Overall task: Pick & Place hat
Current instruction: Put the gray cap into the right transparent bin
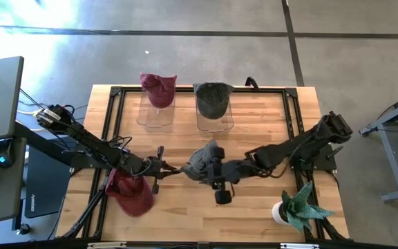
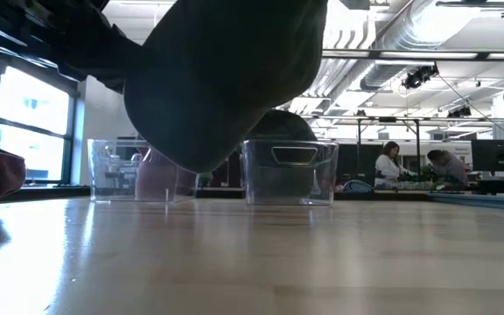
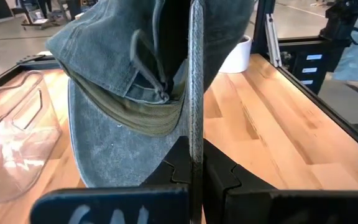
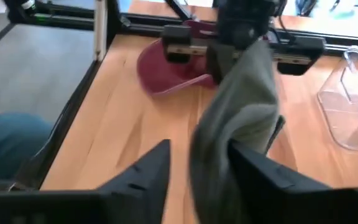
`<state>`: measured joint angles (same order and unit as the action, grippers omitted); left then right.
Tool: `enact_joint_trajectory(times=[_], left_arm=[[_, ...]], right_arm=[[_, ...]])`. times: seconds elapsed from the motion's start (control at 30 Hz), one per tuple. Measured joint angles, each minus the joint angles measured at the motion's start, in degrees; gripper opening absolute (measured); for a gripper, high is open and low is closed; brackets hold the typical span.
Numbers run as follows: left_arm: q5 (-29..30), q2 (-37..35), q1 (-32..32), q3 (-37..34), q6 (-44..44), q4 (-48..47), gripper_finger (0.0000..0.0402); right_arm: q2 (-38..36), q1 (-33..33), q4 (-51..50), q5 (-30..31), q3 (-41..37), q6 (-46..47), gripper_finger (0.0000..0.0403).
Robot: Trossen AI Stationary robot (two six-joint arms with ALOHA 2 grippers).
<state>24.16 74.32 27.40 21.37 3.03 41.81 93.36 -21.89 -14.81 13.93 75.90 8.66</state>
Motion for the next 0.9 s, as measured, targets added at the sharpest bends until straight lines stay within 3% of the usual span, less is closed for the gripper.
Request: enact_joint_trajectory(times=[0.1, 0.17, 0.23, 0.33, 0.4, 0.63, 0.73, 0.9], left_arm=[[-0.56, 0.0, 0.0, 0.0, 0.0, -0.01, 0.0], [-2.96, 0.0, -0.02, 0.0, 0.01, 0.0, 0.0], [-6.33, 0.0, 0.0, 0.0, -0.77, 0.29, 0.0], [-12.0, 0.0, 0.02, 0.07, -1.51, 0.77, 0.0], [-14.31, 0.0, 0.02, 0.02, -1.53, 0.52, 0.0], [-15.87, 0.02, 0.02, 0.02, -1.6, 0.62, 0.0], [-15.78, 0.02, 0.0, 0.0, -1.64, 0.28, 0.0], [-15.57, 0.02, 0.0, 0.0, -1.71, 0.63, 0.0]], right_arm=[[0.44, 2.21, 1.15, -5.39, 0.0, 0.85, 0.007], [0.51, 3.84, 2.07, -13.78, -0.02, 2.27, 0.0026], [0.53, 4.93, 6.37, -21.56, -0.3, 2.9, 0.001], [0.51, 5.84, 12.12, -28.38, -0.84, 4.26, 0.0035], [0.48, 5.9, 13.13, -29.39, -0.83, 4.0, 0.0059], [-0.49, 5.7, 10.64, -34.07, 0.14, -1.35, 0.0184], [-3.23, 2.81, 2.71, -27.86, 1.8, -6.18, 0.0237], [-5.99, -6.35, -14.08, 4.37, 1.9, -9.3, 0.0262]])
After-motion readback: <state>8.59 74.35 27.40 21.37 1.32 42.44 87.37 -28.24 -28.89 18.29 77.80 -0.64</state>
